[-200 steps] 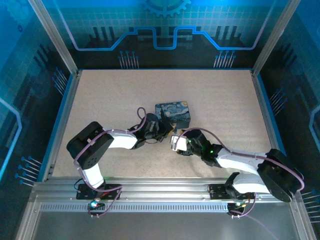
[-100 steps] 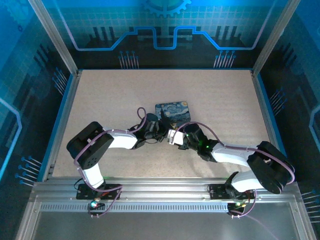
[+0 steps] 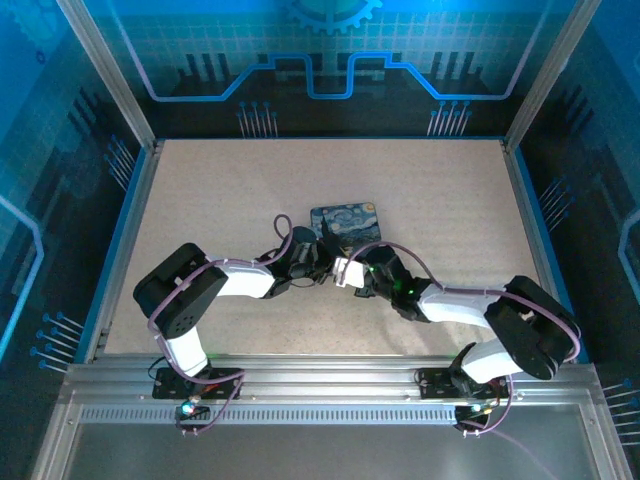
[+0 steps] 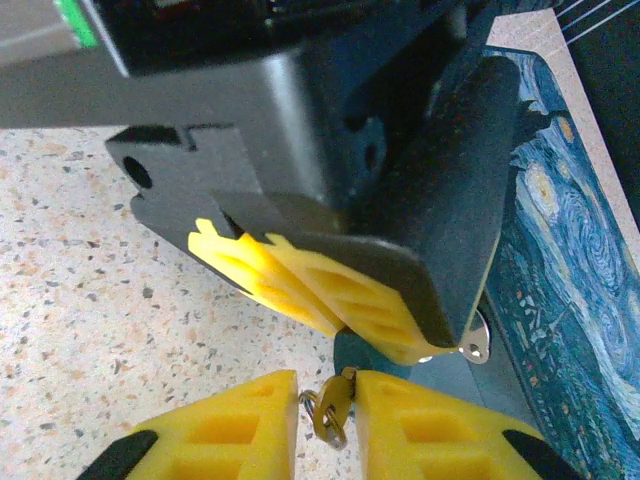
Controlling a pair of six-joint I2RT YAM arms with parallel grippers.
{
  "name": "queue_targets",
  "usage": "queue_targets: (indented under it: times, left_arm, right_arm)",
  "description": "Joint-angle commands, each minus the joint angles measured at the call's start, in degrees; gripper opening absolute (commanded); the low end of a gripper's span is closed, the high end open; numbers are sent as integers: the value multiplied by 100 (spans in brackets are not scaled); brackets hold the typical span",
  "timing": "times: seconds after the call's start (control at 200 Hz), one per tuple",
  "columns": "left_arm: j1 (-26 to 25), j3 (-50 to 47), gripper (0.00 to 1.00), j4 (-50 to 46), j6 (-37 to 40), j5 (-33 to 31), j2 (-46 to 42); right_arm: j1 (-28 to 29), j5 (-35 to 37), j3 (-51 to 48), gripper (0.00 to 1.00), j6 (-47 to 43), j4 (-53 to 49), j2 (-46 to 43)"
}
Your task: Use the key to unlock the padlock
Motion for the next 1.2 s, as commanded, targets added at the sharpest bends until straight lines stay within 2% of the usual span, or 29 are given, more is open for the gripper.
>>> queue_targets:
  times: [0.0,0.11,0.26,0.92,1.196]
  left_arm:
    - [-33,57,9,183,-79,15,-219]
    - [-38,64,9,189,-92,15,-215]
    - [-31,62,9,197,-107,14,-214]
    - [-33,67,8,280,-135,6,-190]
    - [-34,67,8,280,-140,15,-162]
  right_arm:
    - [-65,243,119,18,3,270,168]
    - [-63,397,150,14,48,367,242]
    - [-62,586,283,0,241,243,144]
    - [-14,745,953,0,1680,-665,-124]
    - [-50,432,658,0,2805,-125,142]
